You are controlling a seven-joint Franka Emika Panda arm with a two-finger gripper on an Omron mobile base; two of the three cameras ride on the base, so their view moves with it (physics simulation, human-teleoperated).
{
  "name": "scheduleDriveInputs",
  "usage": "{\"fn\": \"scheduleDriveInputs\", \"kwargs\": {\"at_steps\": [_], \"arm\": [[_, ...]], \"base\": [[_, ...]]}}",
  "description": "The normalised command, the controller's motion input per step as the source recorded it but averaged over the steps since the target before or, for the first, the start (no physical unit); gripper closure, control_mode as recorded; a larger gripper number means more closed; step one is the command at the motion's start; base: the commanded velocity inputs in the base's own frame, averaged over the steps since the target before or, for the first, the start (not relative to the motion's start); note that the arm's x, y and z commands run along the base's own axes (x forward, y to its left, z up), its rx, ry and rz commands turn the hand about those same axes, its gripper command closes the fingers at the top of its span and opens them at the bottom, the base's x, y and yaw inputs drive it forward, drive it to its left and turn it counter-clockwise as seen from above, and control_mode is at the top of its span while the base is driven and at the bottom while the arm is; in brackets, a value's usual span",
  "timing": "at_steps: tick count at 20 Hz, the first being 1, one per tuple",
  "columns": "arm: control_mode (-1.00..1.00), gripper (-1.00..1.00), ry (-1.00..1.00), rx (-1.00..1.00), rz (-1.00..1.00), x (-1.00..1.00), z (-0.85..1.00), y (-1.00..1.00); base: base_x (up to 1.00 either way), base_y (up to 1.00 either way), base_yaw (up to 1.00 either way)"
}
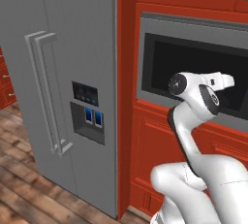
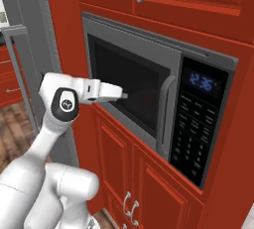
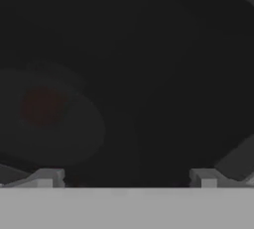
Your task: Place the microwavable item in the microwave. Then, close the microwave door and press the start button.
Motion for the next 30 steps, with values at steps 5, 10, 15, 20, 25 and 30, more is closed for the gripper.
{"fn": "scheduleDriveInputs", "kwargs": {"at_steps": [5, 10, 15, 20, 25, 30], "arm": [[-1.0, -1.0, -0.32, 0.0, 0.0, -1.0, 0.0, 0.0], [-1.0, -1.0, -0.39, 0.0, -0.08, -0.97, 0.0, -0.13], [-1.0, -1.0, -0.38, 0.0, -0.22, -0.58, 0.0, -0.54], [-1.0, -1.0, -0.16, 0.06, -0.21, -0.39, 0.0, -0.65], [-1.0, -1.0, 0.0, 0.12, -0.13, -0.44, -0.17, -0.56], [-1.0, -1.0, 0.05, 0.04, -0.19, -0.03, -0.31, -0.01]], "base": [[0.0, 0.0, 0.0], [0.0, 0.0, 0.0], [0.0, 0.0, 0.0], [0.0, 0.0, 0.0], [0.0, 0.0, 0.0], [0.0, 0.0, 0.0]]}}
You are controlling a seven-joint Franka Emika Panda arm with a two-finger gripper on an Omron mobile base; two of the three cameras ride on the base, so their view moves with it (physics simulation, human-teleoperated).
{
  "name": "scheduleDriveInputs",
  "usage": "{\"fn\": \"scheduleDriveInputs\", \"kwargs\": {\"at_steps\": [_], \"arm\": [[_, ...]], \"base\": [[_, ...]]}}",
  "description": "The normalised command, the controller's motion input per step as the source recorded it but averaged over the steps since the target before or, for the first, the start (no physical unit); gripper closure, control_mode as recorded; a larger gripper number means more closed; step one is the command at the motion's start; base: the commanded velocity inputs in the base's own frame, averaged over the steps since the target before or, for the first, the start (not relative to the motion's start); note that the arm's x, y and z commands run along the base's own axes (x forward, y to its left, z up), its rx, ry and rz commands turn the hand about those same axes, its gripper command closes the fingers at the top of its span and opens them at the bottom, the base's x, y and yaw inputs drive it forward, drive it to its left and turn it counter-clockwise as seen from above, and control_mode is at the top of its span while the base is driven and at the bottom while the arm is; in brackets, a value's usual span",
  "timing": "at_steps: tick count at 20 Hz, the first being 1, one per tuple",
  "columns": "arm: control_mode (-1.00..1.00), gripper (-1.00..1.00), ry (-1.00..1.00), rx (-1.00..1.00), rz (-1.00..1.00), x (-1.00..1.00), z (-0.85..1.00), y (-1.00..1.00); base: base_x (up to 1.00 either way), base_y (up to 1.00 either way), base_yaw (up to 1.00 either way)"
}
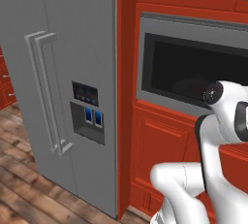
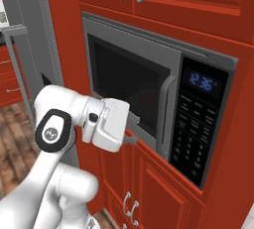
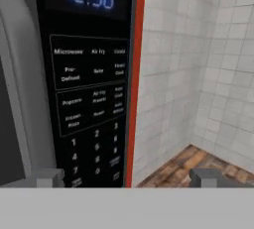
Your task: Place the microwavable item in the microwave. Then, close the microwave door and press the start button.
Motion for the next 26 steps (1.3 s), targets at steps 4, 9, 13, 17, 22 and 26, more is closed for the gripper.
{"fn": "scheduleDriveInputs", "kwargs": {"at_steps": [4, 9, 13, 17, 22, 26], "arm": [[-1.0, -1.0, 0.1, 0.04, -0.13, 0.0, -0.47, -0.01], [-1.0, -1.0, 0.06, 0.05, -0.07, 0.01, -0.57, -0.15], [-1.0, -1.0, 0.04, 0.06, -0.09, 0.0, -0.57, -0.19], [-1.0, -1.0, 0.0, 0.02, -0.09, 0.0, -0.49, -0.22], [-1.0, -1.0, -0.01, 0.04, -0.05, 0.0, -0.3, -0.53], [-1.0, -1.0, 0.0, 0.2, -0.01, -0.11, -0.33, -0.4]], "base": [[0.0, 0.0, 0.0], [0.0, 0.0, 0.0], [0.0, 0.0, 0.0], [0.0, 0.0, 0.0], [0.0, 0.0, 0.0], [0.0, 0.0, 0.0]]}}
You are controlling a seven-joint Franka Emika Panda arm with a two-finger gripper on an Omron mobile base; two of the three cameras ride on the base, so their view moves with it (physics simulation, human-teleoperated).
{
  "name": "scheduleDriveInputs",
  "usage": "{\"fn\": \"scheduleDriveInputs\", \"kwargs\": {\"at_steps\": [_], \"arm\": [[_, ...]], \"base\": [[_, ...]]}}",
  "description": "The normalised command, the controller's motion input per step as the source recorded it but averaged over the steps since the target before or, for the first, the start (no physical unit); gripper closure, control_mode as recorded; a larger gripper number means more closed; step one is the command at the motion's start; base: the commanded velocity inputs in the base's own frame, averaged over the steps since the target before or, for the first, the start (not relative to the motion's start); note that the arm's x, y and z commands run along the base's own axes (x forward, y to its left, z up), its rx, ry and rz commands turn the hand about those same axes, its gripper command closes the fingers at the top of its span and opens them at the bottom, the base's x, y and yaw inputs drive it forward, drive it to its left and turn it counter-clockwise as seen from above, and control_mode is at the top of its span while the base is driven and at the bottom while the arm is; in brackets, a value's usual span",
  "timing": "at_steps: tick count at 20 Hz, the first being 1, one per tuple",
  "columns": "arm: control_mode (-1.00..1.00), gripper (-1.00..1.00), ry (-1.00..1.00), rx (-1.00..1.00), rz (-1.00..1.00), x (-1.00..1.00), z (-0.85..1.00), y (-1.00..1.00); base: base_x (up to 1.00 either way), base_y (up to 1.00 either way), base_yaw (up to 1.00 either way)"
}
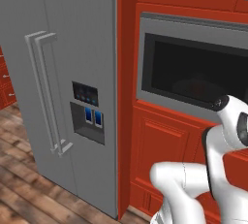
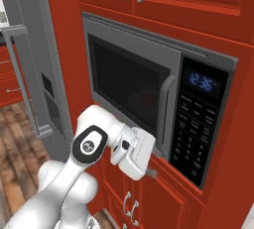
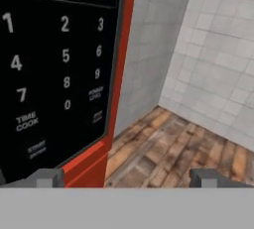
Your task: Place the microwavable item in the microwave. Then, close the microwave door and press the start button.
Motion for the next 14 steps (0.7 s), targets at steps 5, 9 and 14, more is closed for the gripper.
{"fn": "scheduleDriveInputs", "kwargs": {"at_steps": [5, 9, 14], "arm": [[-1.0, -1.0, -0.04, 0.47, 0.0, -0.3, -0.4, -0.21], [-1.0, -1.0, -0.15, 0.59, 0.0, -0.17, -0.28, 0.0], [-1.0, -1.0, -0.21, 0.54, 0.0, -0.05, -0.03, -0.16]], "base": [[0.0, 0.0, 0.0], [0.0, 0.0, 0.0], [0.0, 0.0, 0.0]]}}
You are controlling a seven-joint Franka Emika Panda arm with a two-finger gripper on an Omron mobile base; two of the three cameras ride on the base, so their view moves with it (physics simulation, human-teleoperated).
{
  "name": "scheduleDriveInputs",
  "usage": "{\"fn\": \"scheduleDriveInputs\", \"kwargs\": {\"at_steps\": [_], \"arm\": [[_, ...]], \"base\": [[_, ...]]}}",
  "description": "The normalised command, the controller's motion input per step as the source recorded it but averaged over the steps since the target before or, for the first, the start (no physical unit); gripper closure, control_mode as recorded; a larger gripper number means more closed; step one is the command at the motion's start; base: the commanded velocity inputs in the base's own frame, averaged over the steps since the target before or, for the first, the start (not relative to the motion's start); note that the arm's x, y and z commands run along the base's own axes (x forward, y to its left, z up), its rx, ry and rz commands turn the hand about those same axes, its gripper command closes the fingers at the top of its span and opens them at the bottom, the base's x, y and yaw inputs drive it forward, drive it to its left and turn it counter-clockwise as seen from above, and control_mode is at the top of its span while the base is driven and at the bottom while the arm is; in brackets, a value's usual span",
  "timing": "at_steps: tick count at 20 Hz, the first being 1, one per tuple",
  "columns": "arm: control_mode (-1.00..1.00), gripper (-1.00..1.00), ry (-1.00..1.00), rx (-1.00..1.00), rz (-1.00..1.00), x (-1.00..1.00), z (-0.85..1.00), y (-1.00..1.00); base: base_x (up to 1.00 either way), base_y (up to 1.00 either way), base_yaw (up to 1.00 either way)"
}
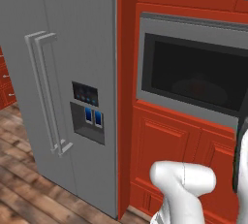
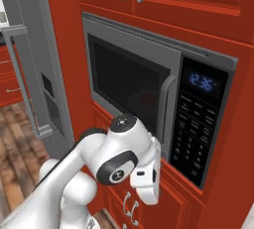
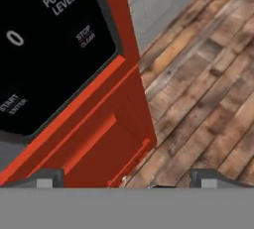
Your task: Place the microwavable item in the microwave. Then, close the microwave door and press the start button.
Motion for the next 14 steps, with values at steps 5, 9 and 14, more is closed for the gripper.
{"fn": "scheduleDriveInputs", "kwargs": {"at_steps": [5, 9, 14], "arm": [[-1.0, -1.0, -0.35, 0.43, 0.0, -0.02, 0.0, -0.22], [-1.0, -1.0, -0.41, 0.37, 0.0, -0.02, 0.0, -0.11], [-1.0, -1.0, -0.37, 0.35, 0.0, 0.0, -0.01, 0.0]], "base": [[0.0, 0.0, 0.0], [0.0, 0.0, 0.0], [0.0, 0.0, 0.0]]}}
